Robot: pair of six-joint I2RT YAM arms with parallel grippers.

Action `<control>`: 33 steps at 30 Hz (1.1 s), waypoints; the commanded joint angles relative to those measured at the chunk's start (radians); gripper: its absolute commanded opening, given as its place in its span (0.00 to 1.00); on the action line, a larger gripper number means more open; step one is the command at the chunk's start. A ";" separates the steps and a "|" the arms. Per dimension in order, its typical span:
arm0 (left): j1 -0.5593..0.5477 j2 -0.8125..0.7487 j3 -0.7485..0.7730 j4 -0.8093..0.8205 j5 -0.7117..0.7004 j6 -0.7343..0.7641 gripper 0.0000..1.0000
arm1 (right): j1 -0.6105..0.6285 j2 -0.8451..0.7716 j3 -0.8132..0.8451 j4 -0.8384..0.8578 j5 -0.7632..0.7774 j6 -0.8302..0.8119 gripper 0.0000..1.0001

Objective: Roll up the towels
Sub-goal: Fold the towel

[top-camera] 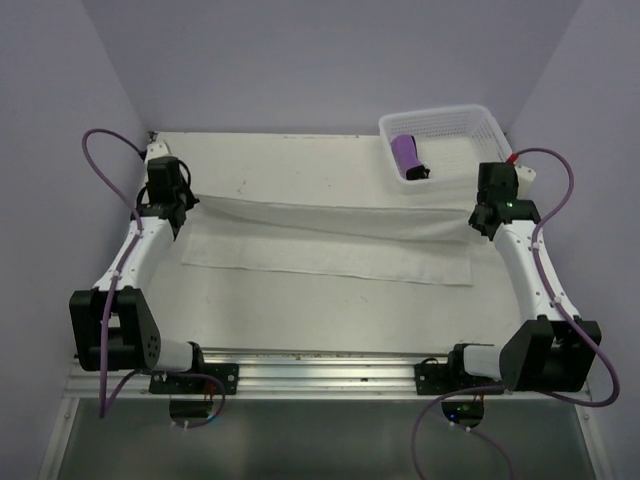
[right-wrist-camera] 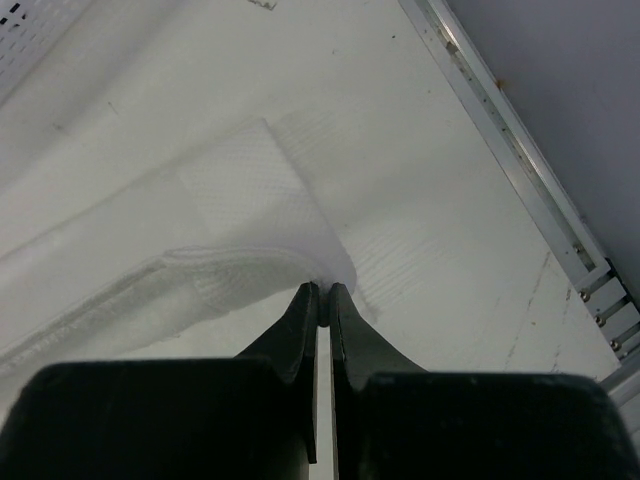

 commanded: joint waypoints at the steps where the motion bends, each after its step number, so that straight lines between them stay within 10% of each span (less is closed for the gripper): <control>1: 0.014 -0.065 -0.060 0.072 -0.040 0.024 0.00 | -0.008 -0.070 -0.027 0.068 0.033 0.010 0.00; 33: 0.014 -0.157 -0.206 -0.075 -0.057 -0.068 0.00 | -0.010 -0.222 -0.318 0.065 -0.106 0.033 0.00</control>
